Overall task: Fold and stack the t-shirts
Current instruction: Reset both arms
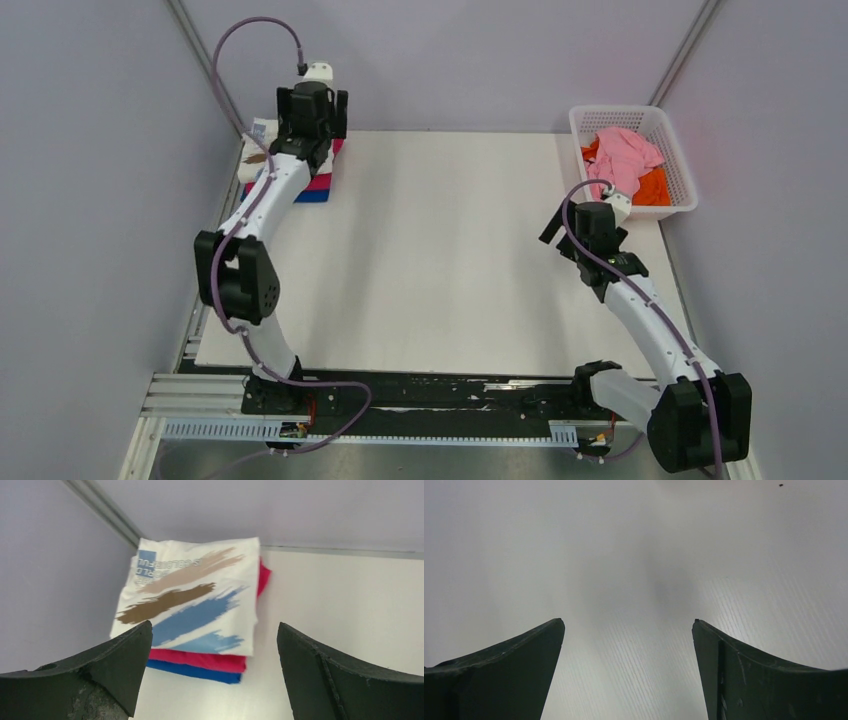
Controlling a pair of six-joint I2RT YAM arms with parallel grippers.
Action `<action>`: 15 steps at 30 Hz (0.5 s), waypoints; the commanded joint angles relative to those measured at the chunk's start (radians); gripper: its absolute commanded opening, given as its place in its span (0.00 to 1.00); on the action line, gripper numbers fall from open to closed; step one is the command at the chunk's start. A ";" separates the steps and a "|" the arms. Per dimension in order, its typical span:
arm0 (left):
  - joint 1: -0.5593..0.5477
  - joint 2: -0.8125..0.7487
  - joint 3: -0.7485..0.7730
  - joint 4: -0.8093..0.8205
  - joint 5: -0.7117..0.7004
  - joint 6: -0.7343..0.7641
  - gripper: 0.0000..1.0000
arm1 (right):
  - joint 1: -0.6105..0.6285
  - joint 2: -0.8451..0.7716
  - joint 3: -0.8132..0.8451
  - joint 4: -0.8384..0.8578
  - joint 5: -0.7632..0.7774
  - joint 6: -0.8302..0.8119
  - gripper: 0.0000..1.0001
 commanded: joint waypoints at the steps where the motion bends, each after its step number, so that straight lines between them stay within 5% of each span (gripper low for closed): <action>1: 0.045 -0.292 -0.199 -0.072 0.425 -0.280 1.00 | -0.004 -0.038 -0.058 0.054 -0.065 0.018 1.00; 7: 0.032 -0.657 -0.769 0.278 0.865 -0.511 1.00 | -0.003 -0.105 -0.128 0.107 -0.149 0.029 1.00; 15: -0.058 -0.926 -1.143 0.310 0.799 -0.612 1.00 | -0.003 -0.257 -0.266 0.210 -0.247 0.081 1.00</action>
